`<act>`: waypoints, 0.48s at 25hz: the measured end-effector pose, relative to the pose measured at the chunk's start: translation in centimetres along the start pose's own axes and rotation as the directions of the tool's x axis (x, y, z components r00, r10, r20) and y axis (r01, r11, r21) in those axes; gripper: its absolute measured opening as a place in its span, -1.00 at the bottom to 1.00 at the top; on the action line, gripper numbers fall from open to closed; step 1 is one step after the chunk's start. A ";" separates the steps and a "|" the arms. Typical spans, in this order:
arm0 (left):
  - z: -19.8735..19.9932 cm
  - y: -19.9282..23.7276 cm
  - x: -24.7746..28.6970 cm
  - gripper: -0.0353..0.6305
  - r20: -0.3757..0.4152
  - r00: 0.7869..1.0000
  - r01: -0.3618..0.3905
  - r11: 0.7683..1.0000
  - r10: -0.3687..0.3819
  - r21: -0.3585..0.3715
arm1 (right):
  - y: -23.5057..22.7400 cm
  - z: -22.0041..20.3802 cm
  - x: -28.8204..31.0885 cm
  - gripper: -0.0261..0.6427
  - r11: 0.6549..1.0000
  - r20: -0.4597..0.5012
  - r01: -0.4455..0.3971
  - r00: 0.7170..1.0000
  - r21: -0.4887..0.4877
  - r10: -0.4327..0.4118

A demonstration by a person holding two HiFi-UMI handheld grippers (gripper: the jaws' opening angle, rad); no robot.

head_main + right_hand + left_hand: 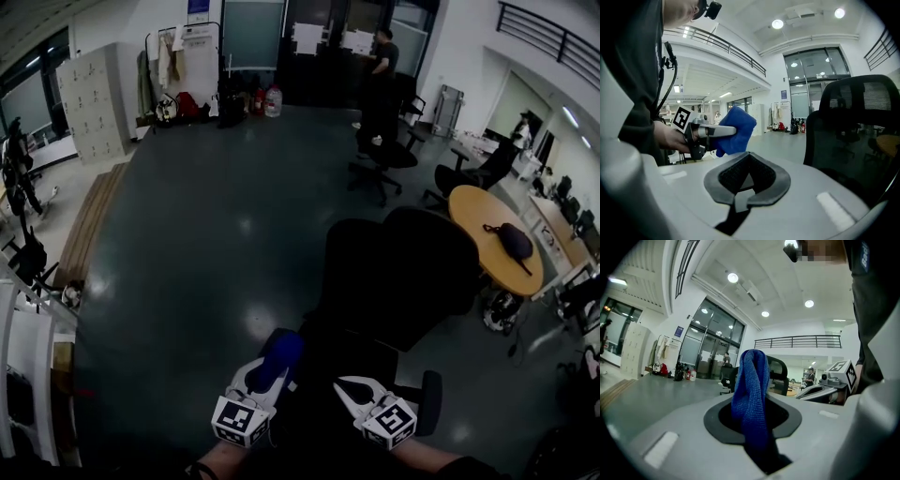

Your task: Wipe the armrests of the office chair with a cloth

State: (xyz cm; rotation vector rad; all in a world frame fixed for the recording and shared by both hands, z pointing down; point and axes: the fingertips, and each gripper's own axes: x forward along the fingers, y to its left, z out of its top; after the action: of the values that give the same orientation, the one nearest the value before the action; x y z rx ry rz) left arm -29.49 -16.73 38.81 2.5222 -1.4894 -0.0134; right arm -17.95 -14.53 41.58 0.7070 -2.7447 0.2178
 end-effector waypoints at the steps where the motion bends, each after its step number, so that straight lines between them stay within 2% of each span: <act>1: 0.3 0.5 -0.2 -0.59 0.004 1.000 -0.012 1.000 0.012 0.002 | 0.0 0.0 0.4 -0.91 1.000 -0.005 -0.003 1.000 -0.002 0.003; 6: -0.7 2.8 -0.6 -0.59 0.003 0.998 -0.058 0.998 0.058 0.028 | 0.4 -1.2 2.7 -0.91 0.999 -0.023 -0.048 0.999 -0.008 0.048; 12: -0.9 7.4 -0.7 -0.59 -0.025 0.996 -0.077 0.986 0.082 0.150 | 1.5 -1.9 4.7 -0.91 0.997 -0.039 -0.078 0.996 0.011 0.078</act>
State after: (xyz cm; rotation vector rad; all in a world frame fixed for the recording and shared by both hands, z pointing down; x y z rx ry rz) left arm -36.12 -19.37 41.02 2.5616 -1.6344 0.1542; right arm -22.19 -14.92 44.77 0.5923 -2.7376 0.2589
